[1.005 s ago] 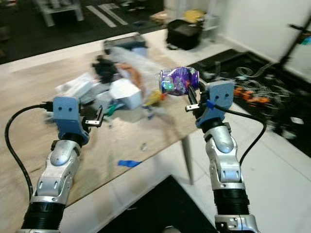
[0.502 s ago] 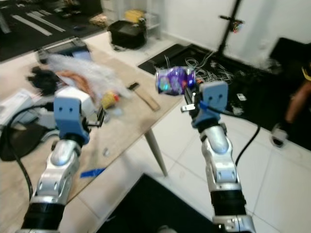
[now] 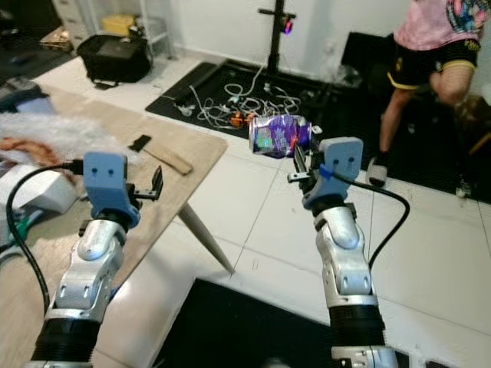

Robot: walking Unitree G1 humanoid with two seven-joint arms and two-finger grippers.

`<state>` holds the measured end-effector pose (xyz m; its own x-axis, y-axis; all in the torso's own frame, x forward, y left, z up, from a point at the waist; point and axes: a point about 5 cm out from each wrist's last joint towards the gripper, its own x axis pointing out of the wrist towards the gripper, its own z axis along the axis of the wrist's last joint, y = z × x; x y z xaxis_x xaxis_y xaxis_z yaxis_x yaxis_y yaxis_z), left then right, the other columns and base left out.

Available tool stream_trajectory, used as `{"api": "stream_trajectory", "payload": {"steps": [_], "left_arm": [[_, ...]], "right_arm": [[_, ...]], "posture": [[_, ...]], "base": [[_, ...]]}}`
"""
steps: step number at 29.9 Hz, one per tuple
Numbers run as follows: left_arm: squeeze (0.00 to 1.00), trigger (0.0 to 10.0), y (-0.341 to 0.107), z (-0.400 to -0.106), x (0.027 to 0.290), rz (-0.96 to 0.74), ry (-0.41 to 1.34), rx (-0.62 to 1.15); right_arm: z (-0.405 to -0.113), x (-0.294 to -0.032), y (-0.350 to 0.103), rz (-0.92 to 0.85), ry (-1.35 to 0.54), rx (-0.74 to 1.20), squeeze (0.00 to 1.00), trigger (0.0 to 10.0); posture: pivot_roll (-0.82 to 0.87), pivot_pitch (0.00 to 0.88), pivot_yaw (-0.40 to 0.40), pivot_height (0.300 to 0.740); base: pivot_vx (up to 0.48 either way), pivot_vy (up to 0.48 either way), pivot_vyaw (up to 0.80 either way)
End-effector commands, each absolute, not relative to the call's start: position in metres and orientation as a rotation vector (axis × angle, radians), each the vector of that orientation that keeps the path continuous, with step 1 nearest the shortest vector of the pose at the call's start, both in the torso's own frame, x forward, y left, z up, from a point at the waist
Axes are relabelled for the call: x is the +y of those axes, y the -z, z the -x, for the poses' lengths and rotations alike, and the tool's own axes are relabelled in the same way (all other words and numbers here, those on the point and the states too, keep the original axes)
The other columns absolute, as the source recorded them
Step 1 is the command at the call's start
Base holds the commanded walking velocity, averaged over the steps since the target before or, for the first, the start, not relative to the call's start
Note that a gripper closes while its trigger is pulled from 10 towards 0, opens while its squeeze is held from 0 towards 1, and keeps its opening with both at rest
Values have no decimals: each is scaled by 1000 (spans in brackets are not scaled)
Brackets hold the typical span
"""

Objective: Picking trash to rubbish bin

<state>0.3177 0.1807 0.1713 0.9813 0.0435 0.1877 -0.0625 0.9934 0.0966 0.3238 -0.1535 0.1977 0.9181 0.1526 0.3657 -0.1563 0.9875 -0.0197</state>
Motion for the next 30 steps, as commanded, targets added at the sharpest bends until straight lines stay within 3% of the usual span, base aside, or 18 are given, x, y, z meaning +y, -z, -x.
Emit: {"api": "stream_trajectory", "payload": {"steps": [1,21,30], "left_arm": [[0,10000,-172,-317,181,-119,-44,-185],[0,10000,-176,-328,170,-114,-38,-201],[0,10000,-177,-325,173,-111,-47,-203]], "right_arm": [[-324,-152,-200,-8,-158,-386,0,10000],[-333,-154,-202,23,-206,-363,0,10000],[-335,-157,-201,33,-203,-351,0,10000]], "posture": [[-29,105,2,740],[-66,122,-68,740],[-71,129,-62,740]], "base": [[0,0,-800],[0,0,-800],[0,0,-800]]}}
